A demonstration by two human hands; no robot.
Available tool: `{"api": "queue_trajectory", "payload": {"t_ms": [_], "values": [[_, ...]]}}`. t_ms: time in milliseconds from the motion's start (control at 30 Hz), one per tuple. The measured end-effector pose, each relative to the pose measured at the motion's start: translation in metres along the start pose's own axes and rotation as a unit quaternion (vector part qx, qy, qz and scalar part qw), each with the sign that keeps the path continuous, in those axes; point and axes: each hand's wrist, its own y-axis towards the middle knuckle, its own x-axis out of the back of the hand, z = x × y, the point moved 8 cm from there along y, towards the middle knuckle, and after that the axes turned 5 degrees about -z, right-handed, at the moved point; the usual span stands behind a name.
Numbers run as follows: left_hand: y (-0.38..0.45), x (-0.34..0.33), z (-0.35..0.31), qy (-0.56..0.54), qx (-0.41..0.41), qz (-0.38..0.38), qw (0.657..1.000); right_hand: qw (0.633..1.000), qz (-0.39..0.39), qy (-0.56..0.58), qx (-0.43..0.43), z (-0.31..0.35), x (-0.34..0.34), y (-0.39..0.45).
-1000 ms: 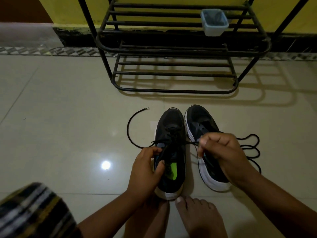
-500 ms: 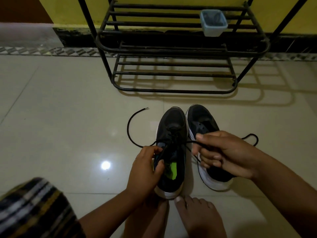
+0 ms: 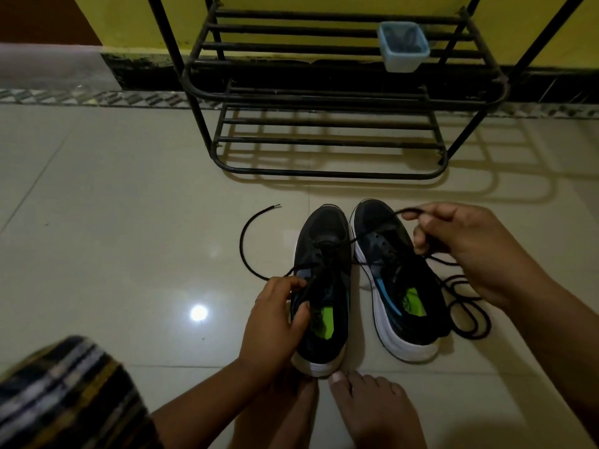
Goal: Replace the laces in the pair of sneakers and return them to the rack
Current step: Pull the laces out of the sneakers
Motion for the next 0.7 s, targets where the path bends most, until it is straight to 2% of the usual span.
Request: {"api": "queue_trajectory", "payload": {"t_ms": [33, 100, 133, 167, 233, 300, 333, 467, 567, 700], "values": [[0.0, 0.0, 0.0, 0.0, 0.001, -0.001, 1.0, 0.992, -0.021, -0.125, 0.022, -0.003, 0.004, 0.004], [0.001, 0.001, -0.003, 0.002, -0.007, -0.001, 1.0, 0.932, -0.045, -0.351, 0.081, -0.009, -0.001, 0.002], [0.001, 0.002, -0.005, 0.009, -0.016, -0.001, 1.0, 0.902, -0.052, -0.409, 0.132, -0.008, -0.01, -0.004], [0.002, 0.002, -0.006, 0.02, -0.026, 0.0, 0.999, 0.879, -0.043, -0.434, 0.194, -0.006, -0.024, -0.013], [0.004, 0.002, -0.008, 0.049, -0.047, 0.001, 0.998, 0.828, 0.03, -0.468, 0.307, -0.011, -0.06, -0.035], [0.005, 0.002, -0.01, 0.072, -0.066, 0.003, 0.995, 0.766, 0.075, -0.523, 0.365, -0.024, -0.084, -0.05], [0.005, 0.003, -0.011, 0.081, -0.075, 0.005, 0.994, 0.747, 0.078, -0.54, 0.379, -0.03, -0.09, -0.053], [0.01, 0.011, -0.014, 0.091, -0.088, -0.012, 0.992, 0.719, 0.044, -0.559, 0.411, -0.031, -0.094, -0.059], [0.015, 0.014, -0.015, 0.081, -0.061, -0.016, 0.995, 0.732, 0.03, -0.562, 0.384, -0.032, -0.09, -0.056], [0.021, 0.003, -0.02, 0.173, -0.086, 0.034, 0.981, 0.728, 0.004, -0.581, 0.362, -0.028, -0.085, -0.058]]}}
